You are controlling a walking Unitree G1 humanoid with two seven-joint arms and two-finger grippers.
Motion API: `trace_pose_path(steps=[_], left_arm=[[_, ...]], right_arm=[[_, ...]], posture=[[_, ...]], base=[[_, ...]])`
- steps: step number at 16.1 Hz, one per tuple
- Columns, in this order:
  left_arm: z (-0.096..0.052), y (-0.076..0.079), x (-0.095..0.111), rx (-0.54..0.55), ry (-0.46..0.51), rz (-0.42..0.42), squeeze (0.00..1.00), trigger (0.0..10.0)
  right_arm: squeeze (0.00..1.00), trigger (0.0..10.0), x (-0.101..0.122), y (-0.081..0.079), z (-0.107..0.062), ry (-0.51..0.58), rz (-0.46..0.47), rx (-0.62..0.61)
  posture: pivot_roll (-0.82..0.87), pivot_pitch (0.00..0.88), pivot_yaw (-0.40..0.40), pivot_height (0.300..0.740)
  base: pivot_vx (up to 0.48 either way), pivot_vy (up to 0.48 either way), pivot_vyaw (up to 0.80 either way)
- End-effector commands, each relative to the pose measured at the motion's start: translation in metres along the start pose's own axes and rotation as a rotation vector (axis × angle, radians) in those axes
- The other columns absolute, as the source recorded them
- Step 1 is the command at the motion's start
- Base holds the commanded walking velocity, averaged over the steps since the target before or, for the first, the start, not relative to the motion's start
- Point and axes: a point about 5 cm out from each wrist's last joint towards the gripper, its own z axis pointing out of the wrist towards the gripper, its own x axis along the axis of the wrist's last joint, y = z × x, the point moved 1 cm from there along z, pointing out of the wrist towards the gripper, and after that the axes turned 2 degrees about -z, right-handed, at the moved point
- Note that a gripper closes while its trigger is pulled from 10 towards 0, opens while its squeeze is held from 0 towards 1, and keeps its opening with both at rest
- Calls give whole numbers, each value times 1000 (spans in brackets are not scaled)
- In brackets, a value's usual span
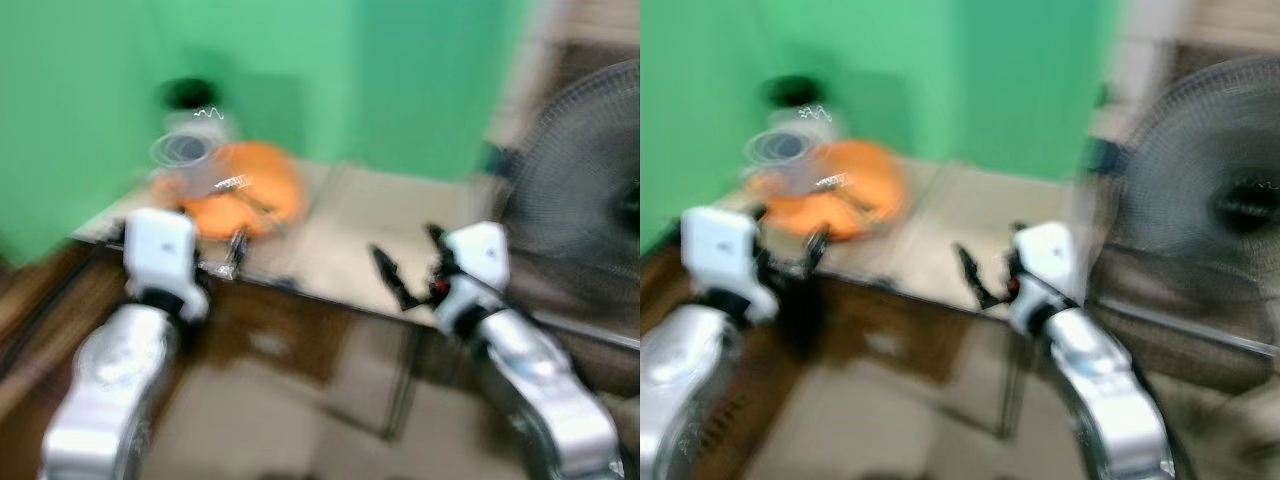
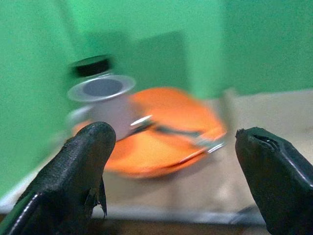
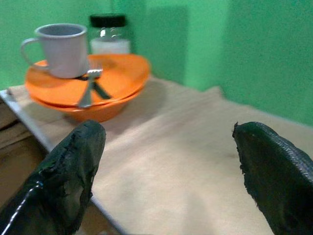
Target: Setting the table
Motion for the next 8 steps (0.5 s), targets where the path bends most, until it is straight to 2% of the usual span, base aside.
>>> trace_pose_path(steps=[1,2,4,5,6,7,8], left_arm=[[0,-4,5,16,14,27,863,10000],[0,-4,4,20,11,7,796,10000],[1,-6,2,27,-5,20,0,10000],[1,-7,0,28,-16,35,0,10000],[1,-7,-2,25,-26,49,0,10000],[1,-5,-3,-1,-35,52,0,10000],[0,-3,-5,-23,-46,53,0,10000]], right_arm=[[1000,10000,5,-4,1,19,4,16],[1000,10000,4,-4,2,18,6,14],[1000,10000,6,-1,4,13,27,-2],[1000,10000,7,0,7,0,77,-14],[780,10000,8,1,8,-3,85,-14],[0,10000,7,0,9,-10,81,-12],[0,10000,6,1,11,-23,66,-20]], posture=[[18,0,51,740],[19,0,51,740],[21,0,51,740],[21,0,52,740],[23,0,51,740],[23,0,50,740],[25,0,50,740]], base=[[0,0,800],[0,0,800],[0,0,0],[0,0,0],[0,0,0],[0,0,0],[0,0,0]])
